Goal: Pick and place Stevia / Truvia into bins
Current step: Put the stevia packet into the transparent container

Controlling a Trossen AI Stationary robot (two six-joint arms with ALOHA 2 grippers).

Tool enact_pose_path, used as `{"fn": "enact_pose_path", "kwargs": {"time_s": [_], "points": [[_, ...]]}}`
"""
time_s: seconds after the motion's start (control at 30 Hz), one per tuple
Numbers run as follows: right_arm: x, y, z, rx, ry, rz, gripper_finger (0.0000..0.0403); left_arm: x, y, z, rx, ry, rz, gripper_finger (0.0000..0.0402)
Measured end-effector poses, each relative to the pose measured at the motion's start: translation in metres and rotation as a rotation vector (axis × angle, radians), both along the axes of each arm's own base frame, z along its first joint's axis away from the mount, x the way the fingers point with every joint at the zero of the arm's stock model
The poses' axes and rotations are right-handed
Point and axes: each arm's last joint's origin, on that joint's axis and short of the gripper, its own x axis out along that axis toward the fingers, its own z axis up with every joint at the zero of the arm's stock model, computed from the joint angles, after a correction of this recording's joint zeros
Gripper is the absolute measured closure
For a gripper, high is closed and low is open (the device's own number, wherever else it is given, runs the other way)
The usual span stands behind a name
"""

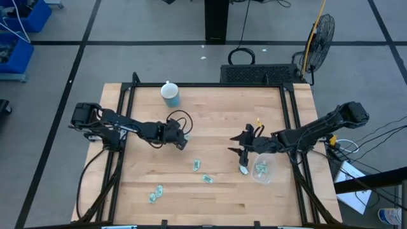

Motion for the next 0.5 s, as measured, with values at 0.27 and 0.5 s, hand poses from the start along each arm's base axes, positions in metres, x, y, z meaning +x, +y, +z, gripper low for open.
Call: {"fn": "enact_pose_path", "kwargs": {"time_s": [0.27, 0.5], "points": [[0.002, -0.013, 0.000, 0.018, 0.002, -0.059, 0.0208, 0.007, 0.000, 0.000, -0.024, -0.061, -0.029, 0.0241], [0.002, -0.018, -0.001, 0.016, 0.015, -0.078, 0.0208, 0.010, 0.001, -0.011, -0.061, -0.023, -0.030, 0.0272]]}}
